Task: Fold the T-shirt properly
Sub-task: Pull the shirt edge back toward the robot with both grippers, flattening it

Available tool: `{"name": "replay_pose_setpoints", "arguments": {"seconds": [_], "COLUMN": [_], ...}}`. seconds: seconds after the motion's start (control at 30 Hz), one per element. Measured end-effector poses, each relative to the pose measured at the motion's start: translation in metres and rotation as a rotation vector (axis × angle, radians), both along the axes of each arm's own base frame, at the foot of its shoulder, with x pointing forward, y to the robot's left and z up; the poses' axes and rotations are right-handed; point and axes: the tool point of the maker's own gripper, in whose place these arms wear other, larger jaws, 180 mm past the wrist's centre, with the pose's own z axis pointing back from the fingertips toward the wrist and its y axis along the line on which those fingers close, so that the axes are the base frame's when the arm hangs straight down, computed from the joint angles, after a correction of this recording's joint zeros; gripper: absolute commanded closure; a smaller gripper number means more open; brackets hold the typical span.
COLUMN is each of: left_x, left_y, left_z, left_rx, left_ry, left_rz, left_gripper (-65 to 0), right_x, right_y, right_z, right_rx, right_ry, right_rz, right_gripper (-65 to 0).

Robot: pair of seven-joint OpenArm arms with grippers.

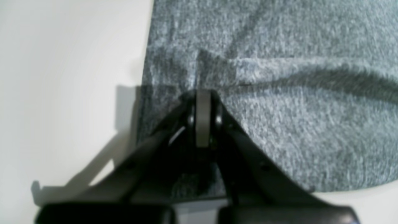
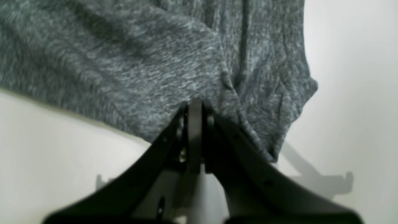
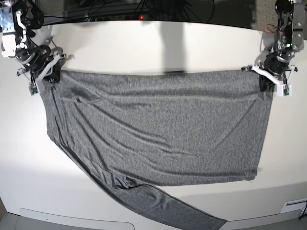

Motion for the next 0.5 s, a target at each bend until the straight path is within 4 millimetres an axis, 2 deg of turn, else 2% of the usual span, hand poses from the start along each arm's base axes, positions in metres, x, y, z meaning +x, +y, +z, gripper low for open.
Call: {"name": "replay_pose_setpoints", "arguments": {"seconds": [0.23, 0.33, 0.5], "left_x": [-0.041, -0.062, -0.081], "left_y": [0.017, 0.02, 0.019], "left_z": [0.0, 0.002, 0.004], "left_rx": [0.006, 0.005, 0.01], "left_ry": [0.017, 0.033, 0.058], "left_rz": [0.009, 0.003, -0.008], "left_gripper": [0.0, 0.0, 0.0], "right_x": [-0.04, -0.053, -0.07], "right_y": [0.003, 0.002, 0.004], "right_z": [0.005, 0.007, 0.009], "right_rx": [-0.079, -0.128, -0.158], "right_ry": [0.043, 0.056, 0.079], "right_rz": [0.038, 0.039, 0.046], "right_gripper": [0.0, 0.0, 0.0]}}
